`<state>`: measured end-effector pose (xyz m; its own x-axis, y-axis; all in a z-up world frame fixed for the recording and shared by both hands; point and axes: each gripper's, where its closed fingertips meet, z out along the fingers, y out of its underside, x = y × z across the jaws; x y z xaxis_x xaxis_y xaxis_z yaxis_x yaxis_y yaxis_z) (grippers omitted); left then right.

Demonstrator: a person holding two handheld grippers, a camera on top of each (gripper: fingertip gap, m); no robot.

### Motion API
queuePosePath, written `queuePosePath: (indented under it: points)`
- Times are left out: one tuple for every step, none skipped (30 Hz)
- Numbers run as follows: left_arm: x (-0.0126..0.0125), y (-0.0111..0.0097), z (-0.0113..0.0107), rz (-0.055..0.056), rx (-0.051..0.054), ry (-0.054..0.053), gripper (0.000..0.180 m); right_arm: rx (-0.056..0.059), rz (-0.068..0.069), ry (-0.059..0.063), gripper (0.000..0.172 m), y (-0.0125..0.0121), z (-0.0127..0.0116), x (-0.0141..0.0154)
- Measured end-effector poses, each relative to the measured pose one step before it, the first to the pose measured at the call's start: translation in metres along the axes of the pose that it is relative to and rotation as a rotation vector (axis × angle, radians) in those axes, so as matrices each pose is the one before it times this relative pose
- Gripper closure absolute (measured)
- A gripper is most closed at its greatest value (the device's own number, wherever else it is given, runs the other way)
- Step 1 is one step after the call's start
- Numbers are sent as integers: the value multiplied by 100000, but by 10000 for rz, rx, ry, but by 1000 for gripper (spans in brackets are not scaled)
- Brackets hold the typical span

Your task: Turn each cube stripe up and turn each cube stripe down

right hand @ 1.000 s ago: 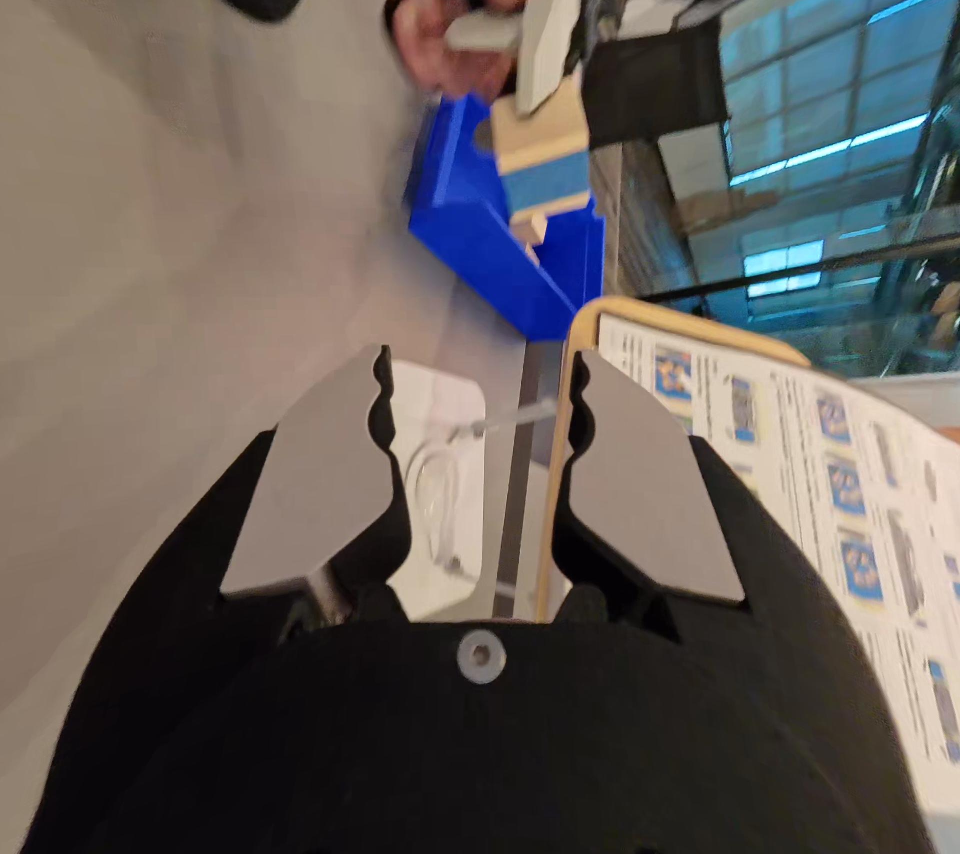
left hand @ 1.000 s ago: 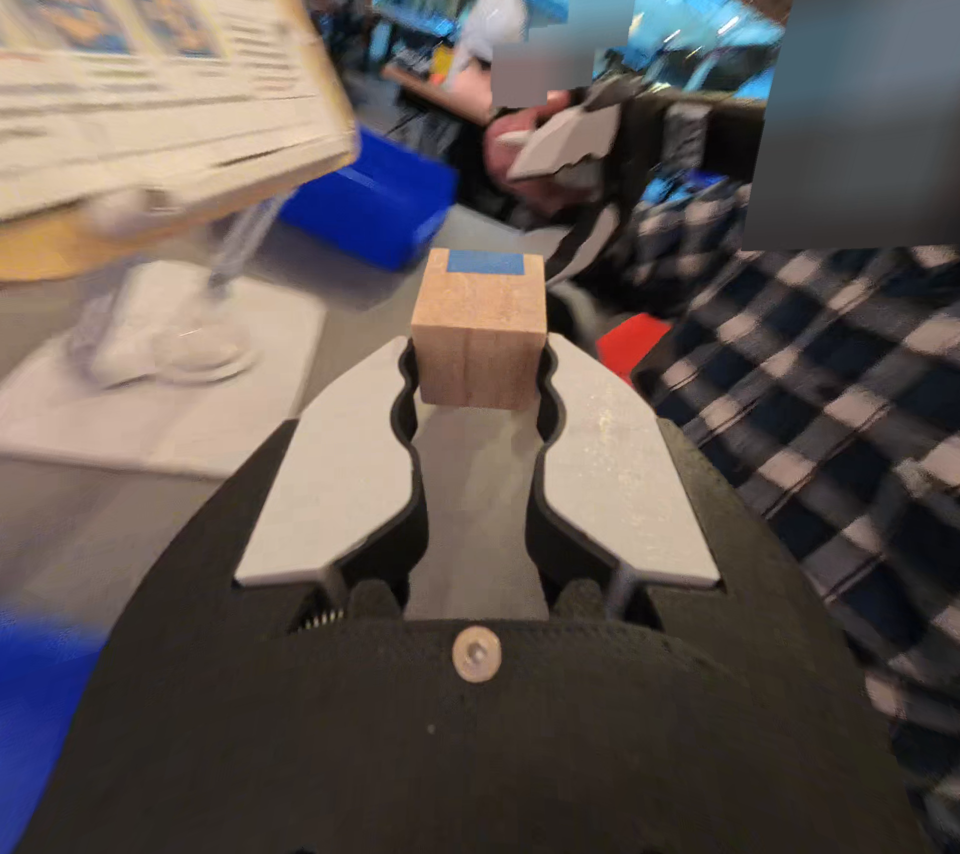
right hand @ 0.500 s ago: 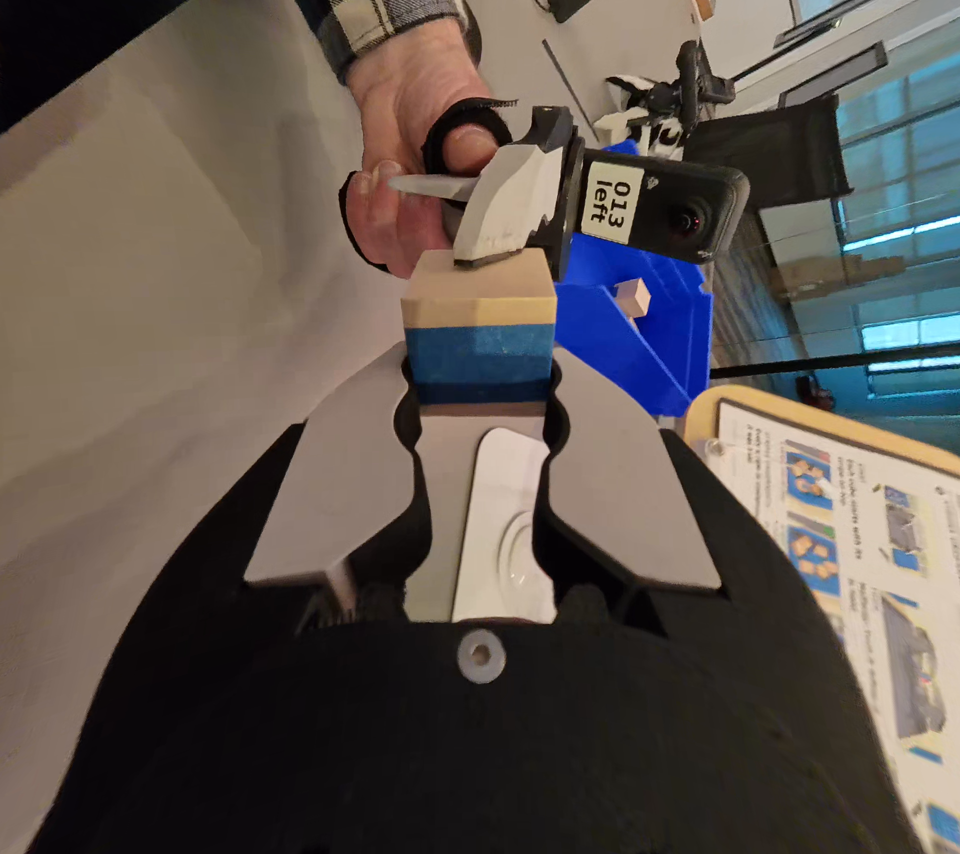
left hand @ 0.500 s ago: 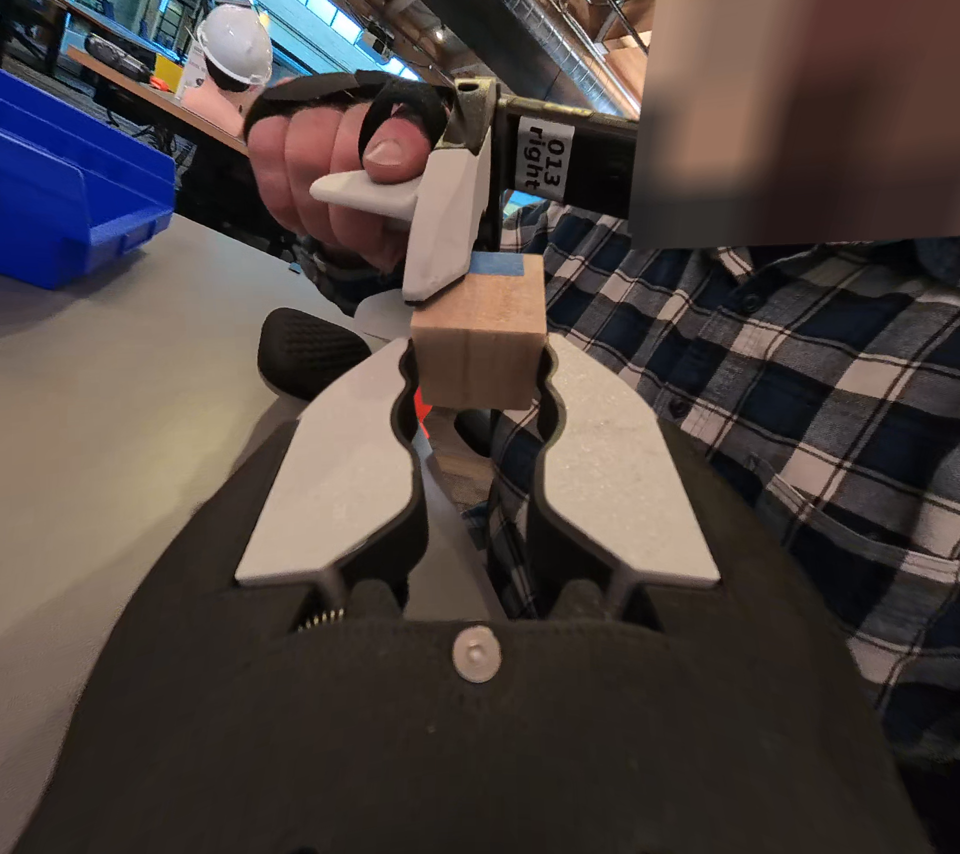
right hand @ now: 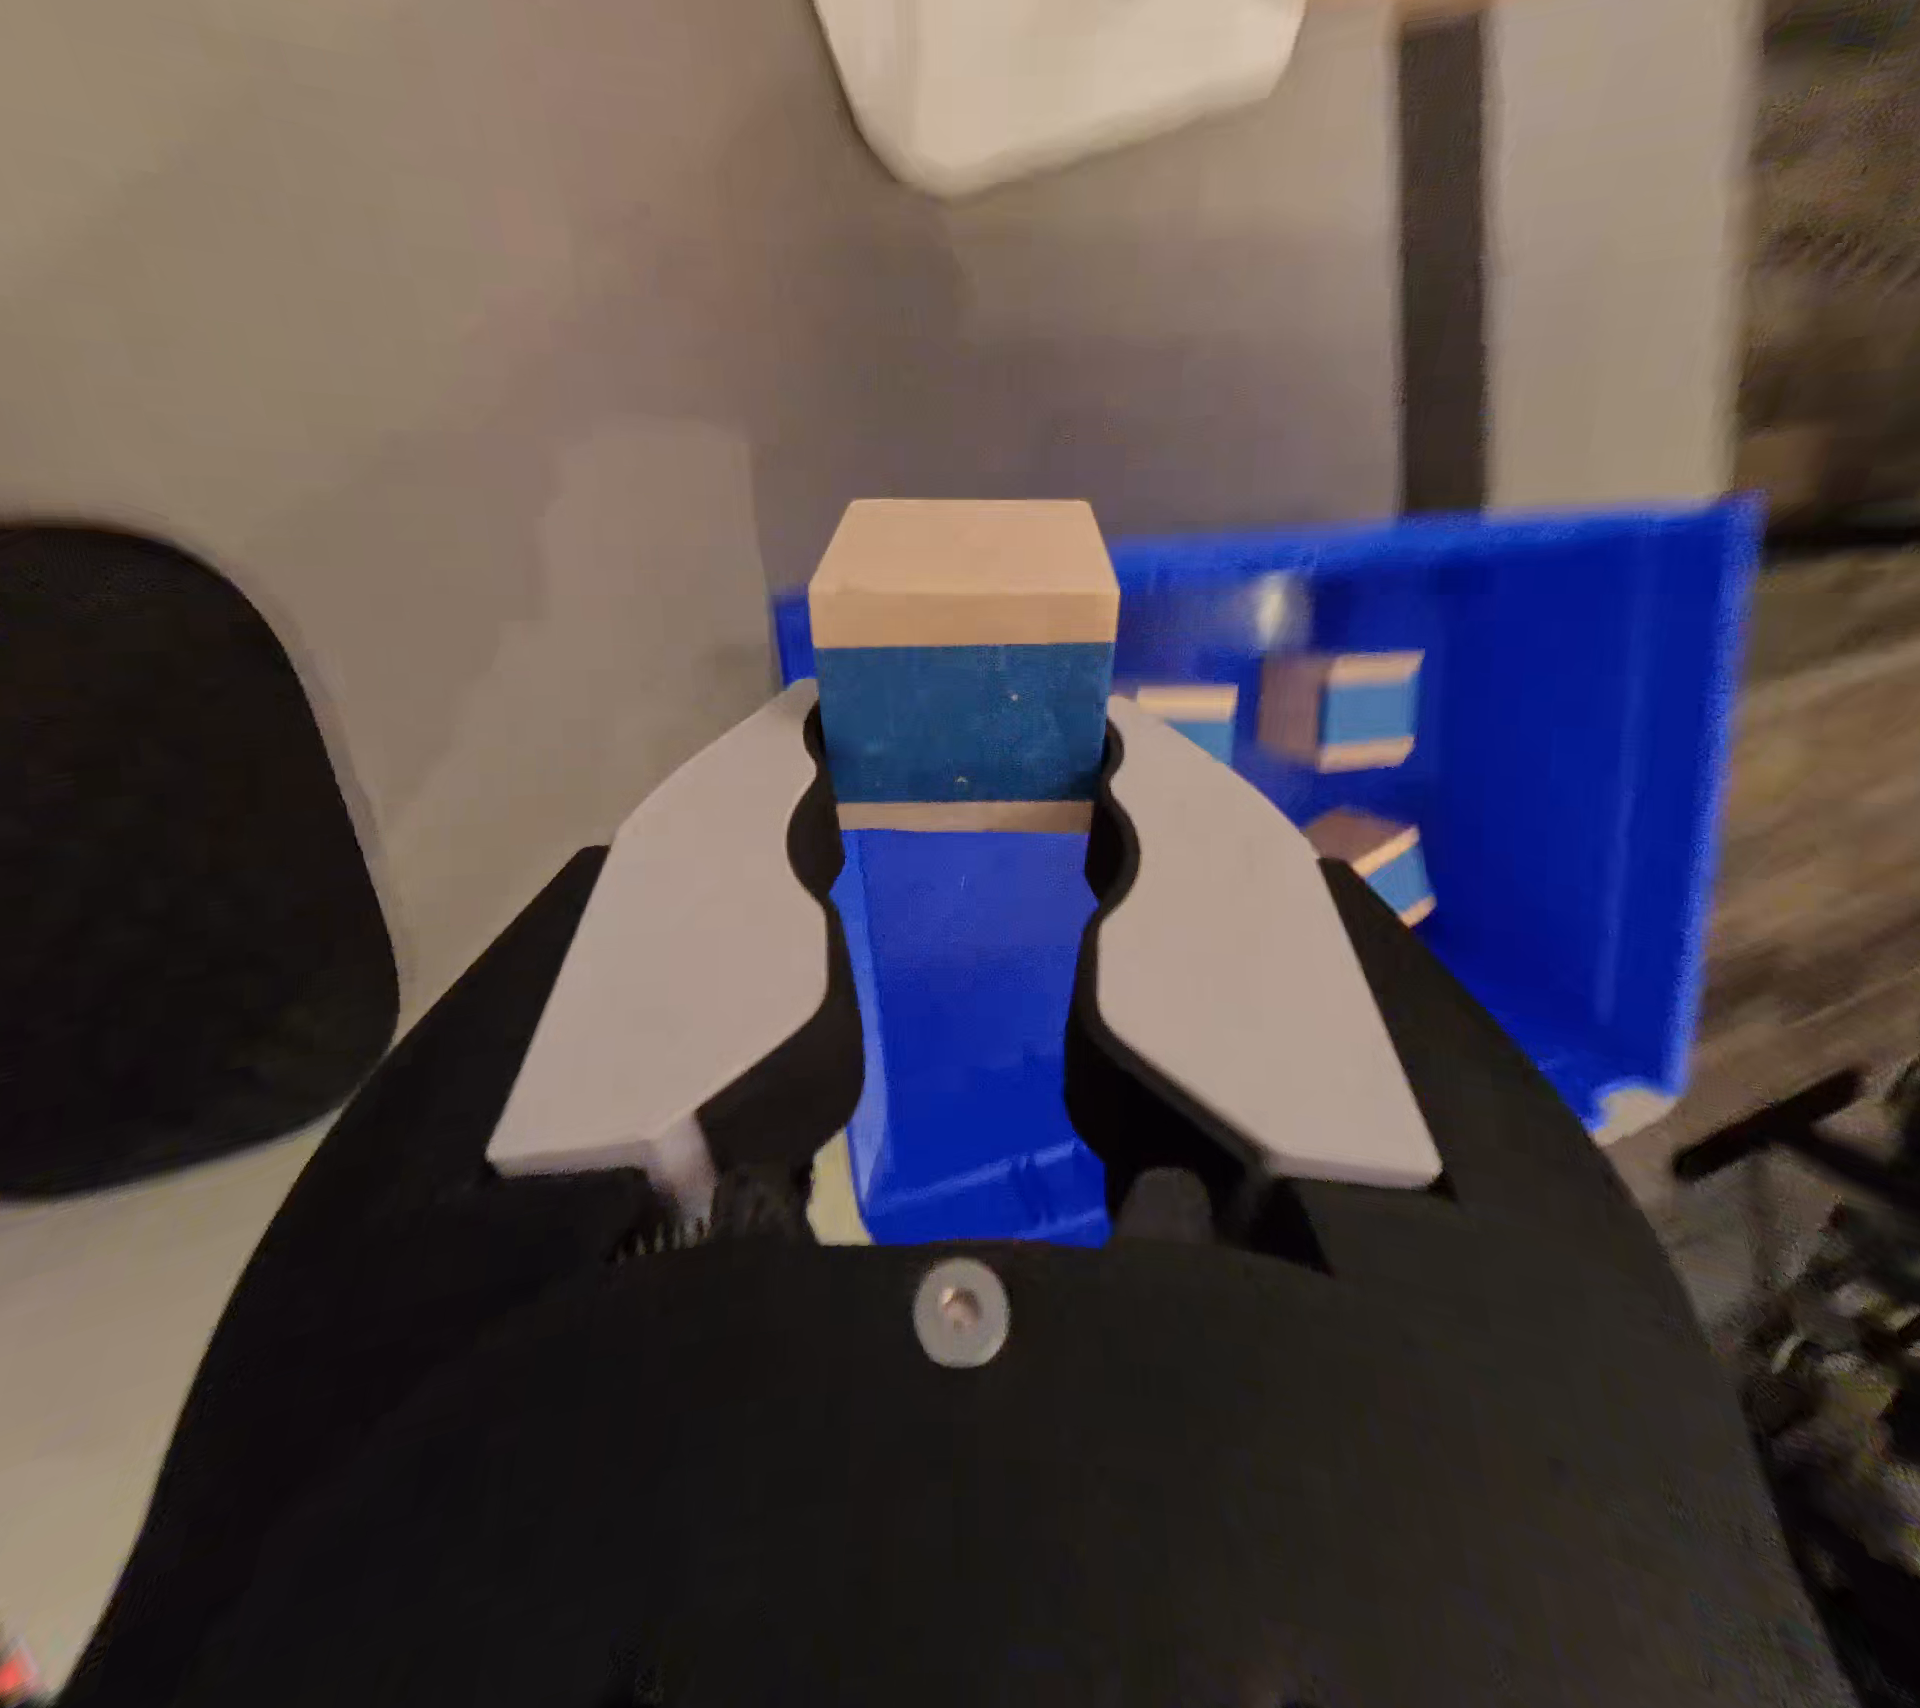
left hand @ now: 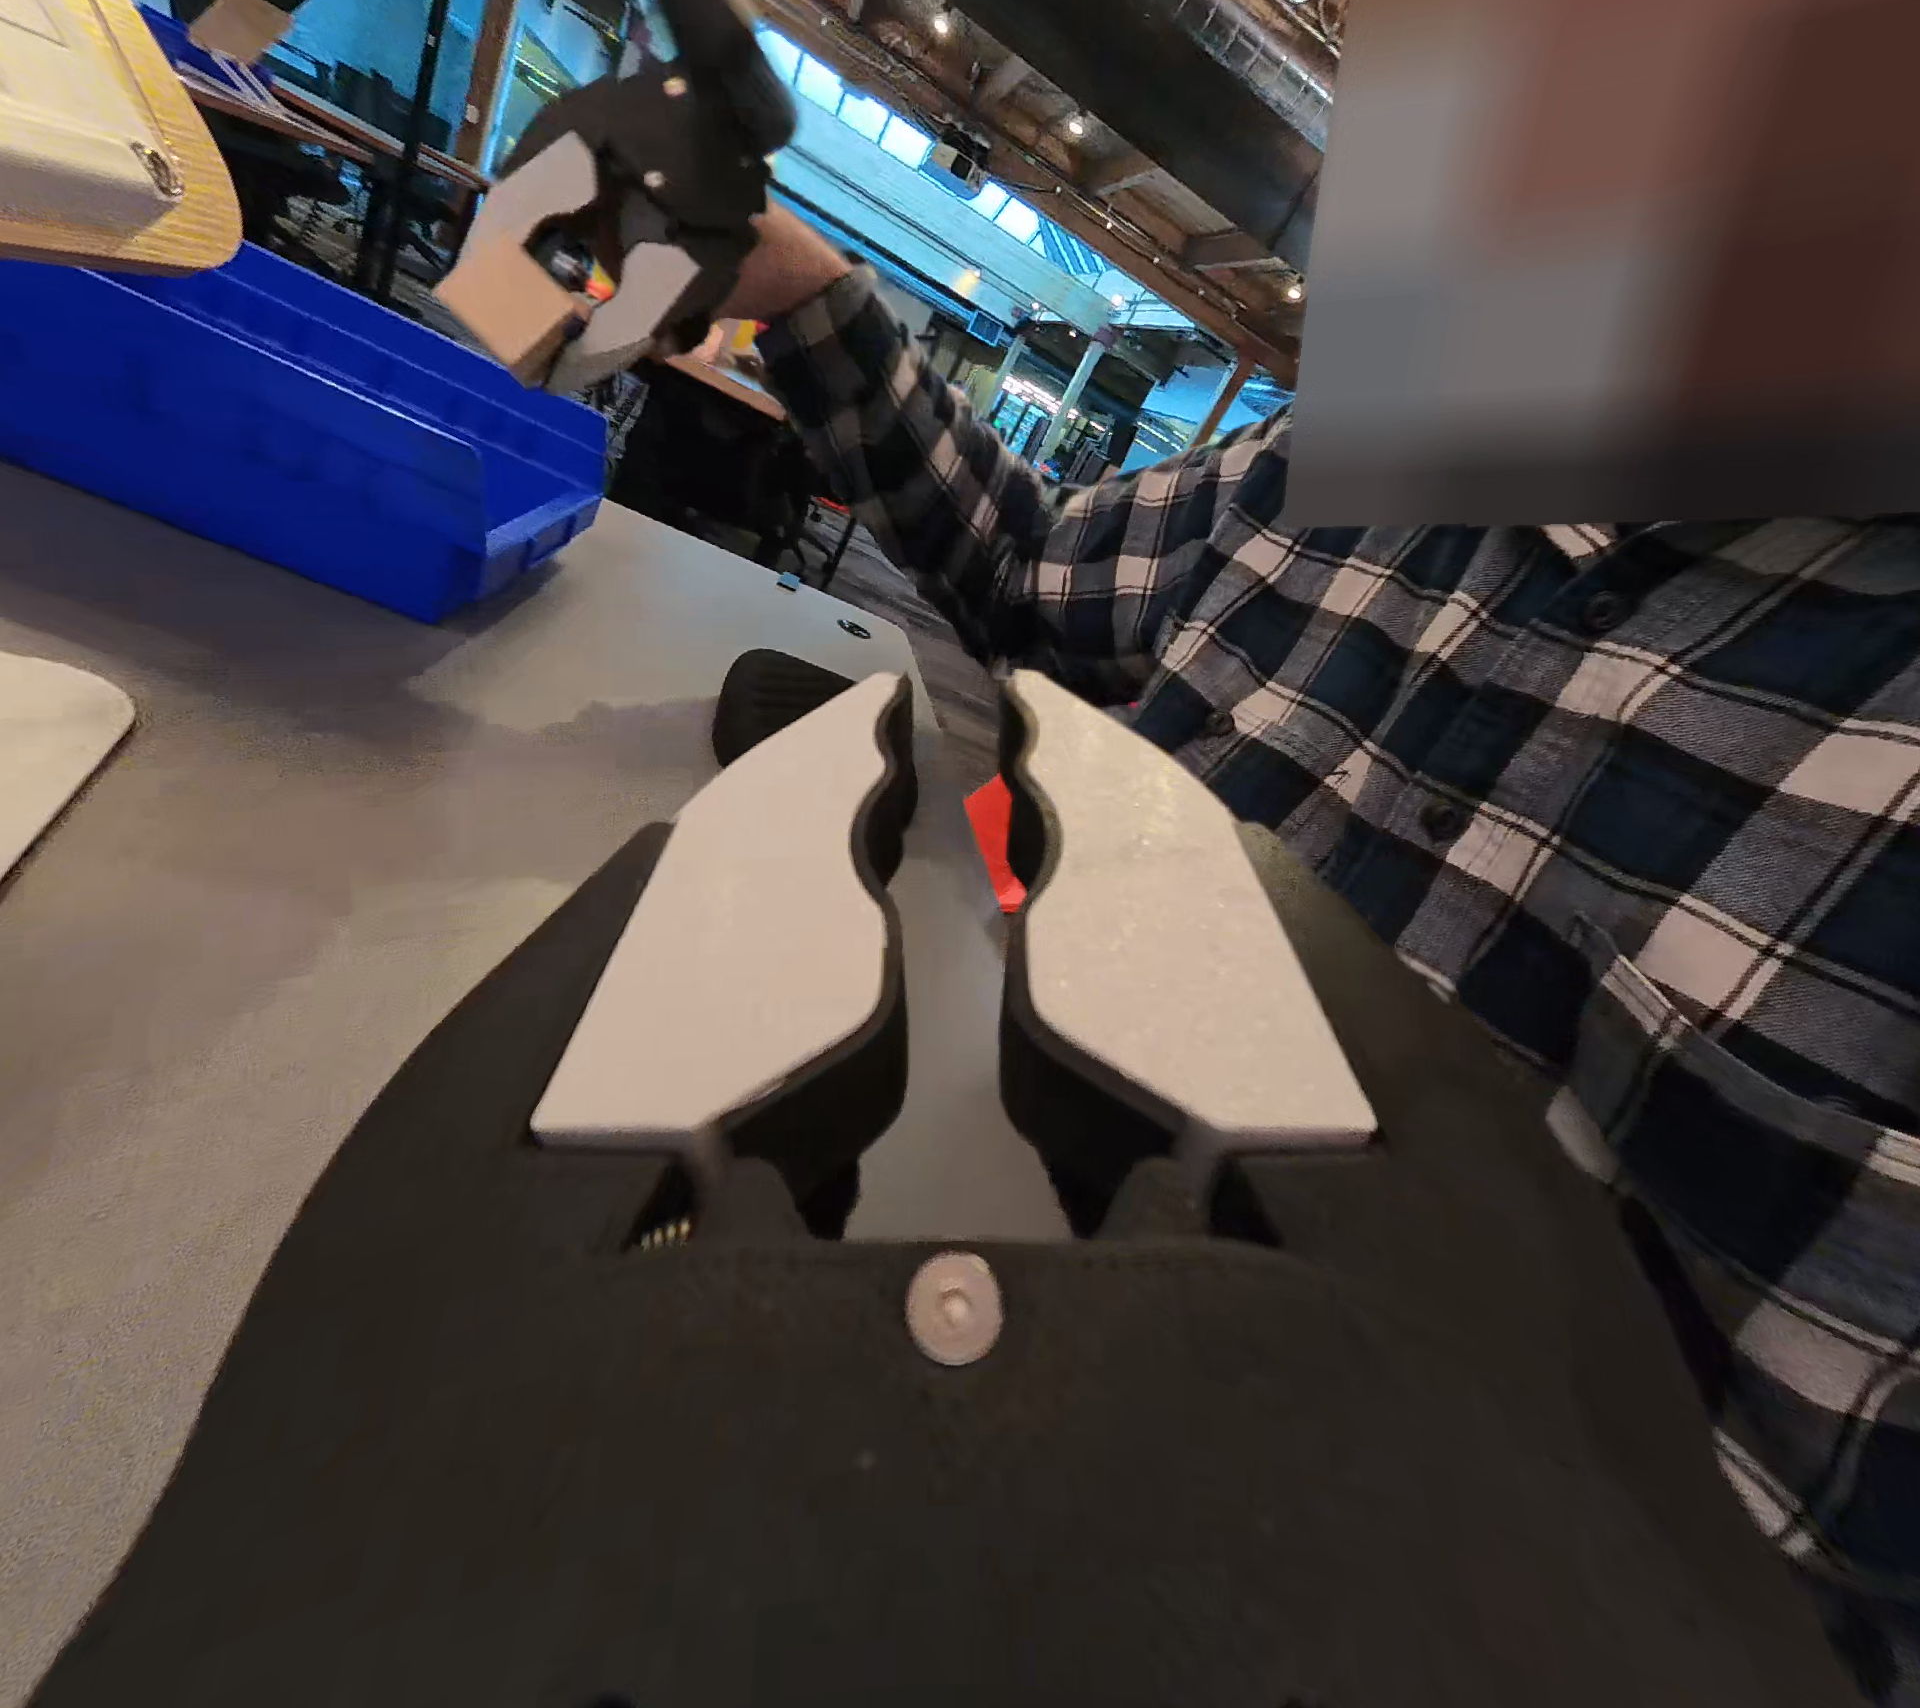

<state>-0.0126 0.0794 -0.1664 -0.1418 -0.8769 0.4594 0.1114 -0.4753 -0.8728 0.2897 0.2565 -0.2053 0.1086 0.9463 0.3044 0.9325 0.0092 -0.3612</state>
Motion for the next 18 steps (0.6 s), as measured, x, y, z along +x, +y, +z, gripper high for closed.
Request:
queuePosePath:
  points:
    - [-21, 101, -101, 60, -28, -84, 167, -721, 298, -301, 126, 2192, 1154, 612]
    - [-28, 88, -52, -10, -15, -71, 167, -676, 156, -116, 126, 1789, 1294, 685]
    - [58, 58, -13, -47, -3, -12, 167, -534, 164, -213, 126, 1287, 1382, 398]
    - [85, 87, 4, -15, -13, -9, 167, -431, 155, -416, 126, 910, 1394, -2]
    - [90, 175, 35, -12, -70, -21, 167, -345, 34, -311, 126, 632, 1300, 19]
    - [81, 272, 51, -30, -141, -14, 168, -311, 0, -262, 126, 482, 1181, 18]
    - [100, 296, 41, -43, -148, 18, 168, -333, -7, -287, 126, 432, 1056, -63]
    - [79, 204, -2, -35, -87, 5, 168, -249, -20, -199, 126, 211, 877, 20]
    - [23, 120, -37, -29, -34, -11, 168, -53, -7, -160, 126, -130, 660, 31]
    - [-16, 56, -54, -20, -17, -29, 168, 47, -30, -199, 126, -294, 500, -92]
    - [-29, 46, -79, -19, -21, -20, 168, -26, -37, -155, 126, -171, 434, -56]
    - [-46, 2, -92, -9, 1, -28, 167, -162, 4, -41, 126, 64, 423, 96]
    - [-10, -18, -79, 1, 3, -1, 167, -233, 9, -23, 126, 170, 366, 91]
    - [15, 5, -75, 14, -27, 2, 167, -173, -8, -160, 125, 116, 234, -175]
    - [-1, 0, -90, 49, -64, -57, 166, -44, 27, -139, 125, 24, -33, -184]
    - [49, -151, -169, 113, -29, -78, 166, 72, 19, -26, 125, -24, -377, -101]
    - [39, -281, -266, 124, -3, -106, 165, 166, 25, 39, 121, -38, -650, -59]
    - [-108, -316, -414, 163, -89, -228, 164, 214, 49, 94, 116, -78, -850, -37]
